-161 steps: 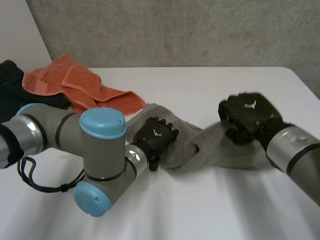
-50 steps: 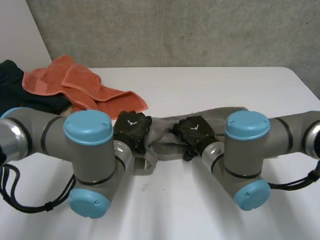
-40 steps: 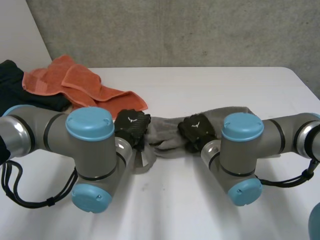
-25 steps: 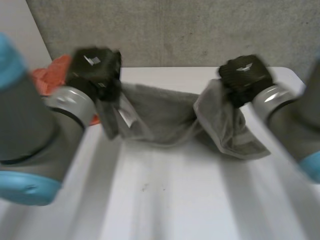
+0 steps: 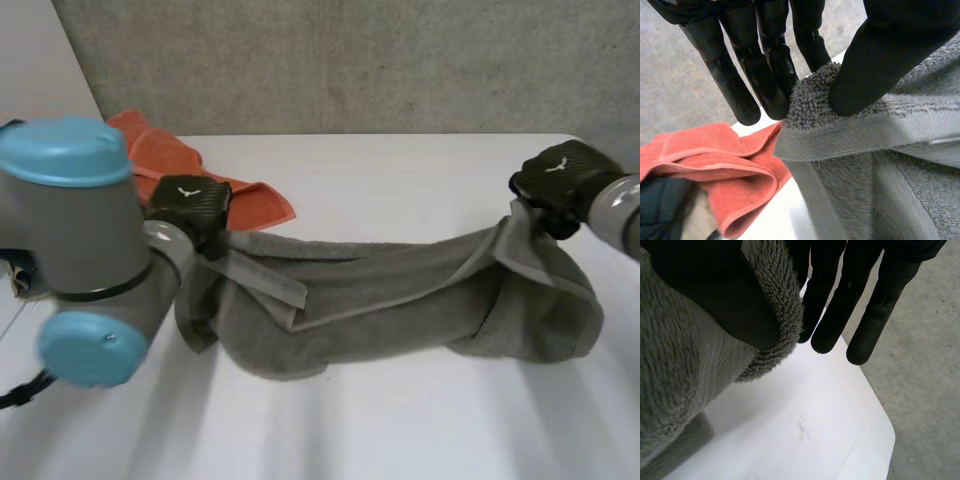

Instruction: Fold the laundry.

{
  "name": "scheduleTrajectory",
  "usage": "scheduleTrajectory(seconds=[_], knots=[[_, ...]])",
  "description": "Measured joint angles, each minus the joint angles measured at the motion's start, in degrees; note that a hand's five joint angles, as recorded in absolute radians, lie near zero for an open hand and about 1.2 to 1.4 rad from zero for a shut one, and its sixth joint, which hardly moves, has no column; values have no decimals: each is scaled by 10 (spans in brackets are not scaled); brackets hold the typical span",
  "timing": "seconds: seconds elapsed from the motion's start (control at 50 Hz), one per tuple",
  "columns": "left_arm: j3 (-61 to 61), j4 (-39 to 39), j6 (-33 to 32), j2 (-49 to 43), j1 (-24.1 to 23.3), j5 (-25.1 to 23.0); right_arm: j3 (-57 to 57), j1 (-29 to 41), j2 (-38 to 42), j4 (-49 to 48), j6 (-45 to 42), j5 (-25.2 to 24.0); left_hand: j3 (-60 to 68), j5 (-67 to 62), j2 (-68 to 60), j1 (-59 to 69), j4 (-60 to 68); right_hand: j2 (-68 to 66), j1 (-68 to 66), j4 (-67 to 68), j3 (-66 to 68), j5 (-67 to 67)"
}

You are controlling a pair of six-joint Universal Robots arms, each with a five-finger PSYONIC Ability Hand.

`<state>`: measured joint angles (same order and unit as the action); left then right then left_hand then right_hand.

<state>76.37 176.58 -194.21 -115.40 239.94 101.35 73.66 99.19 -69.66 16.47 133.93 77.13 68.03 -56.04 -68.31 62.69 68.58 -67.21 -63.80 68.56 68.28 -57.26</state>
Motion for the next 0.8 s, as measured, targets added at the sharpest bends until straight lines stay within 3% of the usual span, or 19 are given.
scheduleTrajectory(seconds=[0.06, 0.1, 0.12, 0.14, 0.18, 0.32, 0.42, 0.52, 0.62, 0.8], knots=[[-30, 35, 1, -46, 1, 1, 5, 1, 42, -67, -2, 0, -60, 45, 62, -27, -64, 122, 92, -129, -127, 119], [-48, 56, 0, -68, 0, 1, 10, 1, 66, -108, -2, -1, -191, 175, 208, -169, -199, 283, 243, -279, -274, 274], [-57, 66, -1, -78, 0, 1, 14, 1, 77, -128, -2, -1, -312, 298, 319, -308, -322, 397, 355, -403, -395, 404], [-62, 71, -1, -82, 0, 1, 16, 1, 81, -136, -2, -1, -312, 298, 319, -308, -322, 449, 407, -455, -446, 454], [-73, 86, -4, -91, -2, 1, 26, 1, 93, -164, 1, 0, -475, 461, 482, -424, -487, 545, 507, -560, -552, 544], [-24, 92, -23, -35, -10, -17, 44, 1, 65, -151, 60, 20, -485, 472, 490, -424, -497, 548, 507, -568, -560, 545], [68, 99, -79, 39, -11, -84, 50, -1, 14, -93, 189, 40, -485, 472, 490, -424, -497, 548, 507, -568, -560, 545], [141, 128, -151, 65, -9, -148, 50, 4, 2, -50, 264, 42, -485, 472, 490, -424, -497, 546, 505, -554, -554, 539], [171, 171, -233, 48, -9, -177, 34, 28, 30, -39, 280, 43, -485, 472, 490, -424, -497, 530, 496, -531, -529, 516], [116, 197, -330, -59, -11, -180, -35, 81, 148, -77, 253, 57, -485, 471, 490, -424, -496, 469, 428, -471, -469, 454]])
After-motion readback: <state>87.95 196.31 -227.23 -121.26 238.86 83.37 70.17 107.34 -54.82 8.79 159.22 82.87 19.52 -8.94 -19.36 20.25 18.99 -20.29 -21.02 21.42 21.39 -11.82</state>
